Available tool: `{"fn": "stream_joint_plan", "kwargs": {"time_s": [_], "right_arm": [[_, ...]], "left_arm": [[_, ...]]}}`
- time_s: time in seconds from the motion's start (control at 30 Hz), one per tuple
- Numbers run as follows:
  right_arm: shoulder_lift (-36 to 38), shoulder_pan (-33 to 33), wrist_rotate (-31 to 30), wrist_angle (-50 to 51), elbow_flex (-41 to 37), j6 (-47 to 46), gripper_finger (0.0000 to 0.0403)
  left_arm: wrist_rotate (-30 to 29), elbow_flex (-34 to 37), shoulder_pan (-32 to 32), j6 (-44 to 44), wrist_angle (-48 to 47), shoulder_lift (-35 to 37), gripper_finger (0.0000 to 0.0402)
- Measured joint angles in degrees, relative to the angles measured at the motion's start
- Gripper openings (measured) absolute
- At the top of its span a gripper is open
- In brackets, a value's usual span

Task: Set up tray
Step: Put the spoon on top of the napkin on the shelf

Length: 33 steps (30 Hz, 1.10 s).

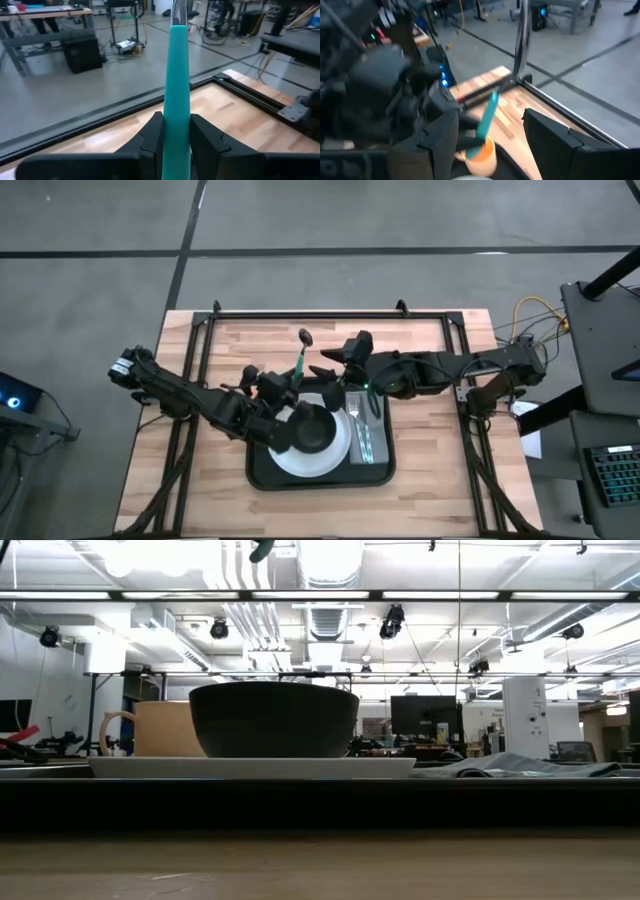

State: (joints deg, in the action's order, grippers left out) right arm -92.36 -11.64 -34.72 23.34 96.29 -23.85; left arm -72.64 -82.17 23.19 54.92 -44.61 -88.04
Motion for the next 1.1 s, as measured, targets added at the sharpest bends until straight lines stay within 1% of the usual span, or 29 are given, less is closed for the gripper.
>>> {"fn": "stream_joint_plan", "kwargs": {"time_s": [0.1, 0.23, 0.33, 0.5, 0.57, 0.63, 0.77, 0.8, 0.87, 0.93, 1.0, 1.03, 1.1], "right_arm": [[-0.05, 0.29, -0.01, -3.14, 0.04, 0.45, 0.021], [-0.72, 0.35, 0.4, -4.02, 0.04, 0.23, 0.0209], [-1.88, 0.28, 1.62, -4.63, -0.07, 0.04, 0.0209], [-2.91, 0.28, 2.43, -5.63, -0.07, -0.33, 0.0202], [-2.91, 0.28, 3.18, -5.57, -0.07, -1.8, 0.0182], [-2.91, 0.28, 3.49, -5.56, -0.07, -2.52, 0.0148], [-2.7, 0.0, 4.56, -5.33, -0.07, -2.23, 0.0047], [-2.45, -0.02, 4.98, -5.14, -0.07, -2.3, 0.0029], [-1.67, -0.12, 5.54, -2.97, -0.07, -3.12, 0.0022], [0.04, -0.14, 6.49, 3.16, -0.02, -4.88, 0.0019], [2.72, -0.15, 7.42, 14.59, -0.14, -7.35, 0.0015], [4.35, -0.14, 7.88, 18.68, -0.15, -9.21, 0.0015], [7.25, -1.21, 7.75, 25.86, -0.53, -13.1, 0.0015]], "left_arm": [[-0.95, 1.0, 2.0, -1.25, 2.52, -0.12, 0.0051], [-1.81, 1.18, 4.02, -5.16, 7.57, -0.12, 0.0051], [-2.99, 1.04, 4.81, -9.23, 11.19, -0.29, 0.0051], [-2.83, 0.46, 5.19, -14.87, 16.3, -1.04, 0.0051], [-2.84, 0.46, 5.29, -15.08, 17.46, -1.4, 0.0051], [-2.84, 0.46, 5.36, -15.13, 17.6, -1.45, 0.0051], [-2.7, 0.48, 5.26, -15.26, 17.56, -1.45, 0.0051], [-2.45, 0.51, 5.1, -15.72, 17.43, -1.45, 0.0051], [-1.51, 0.52, 5.01, -17.66, 17.48, -1.45, 0.0052], [0.34, 0.52, 5.02, -22.05, 16.68, -1.39, 0.0075], [1.17, 0.65, 5.41, -25.26, 13.83, -0.81, 0.0117], [1.41, 0.65, 5.87, -25.08, 12.35, 0.02, 0.0138], [1.16, 0.65, 6.61, -21.3, 8.08, 1.71, 0.0176]]}}
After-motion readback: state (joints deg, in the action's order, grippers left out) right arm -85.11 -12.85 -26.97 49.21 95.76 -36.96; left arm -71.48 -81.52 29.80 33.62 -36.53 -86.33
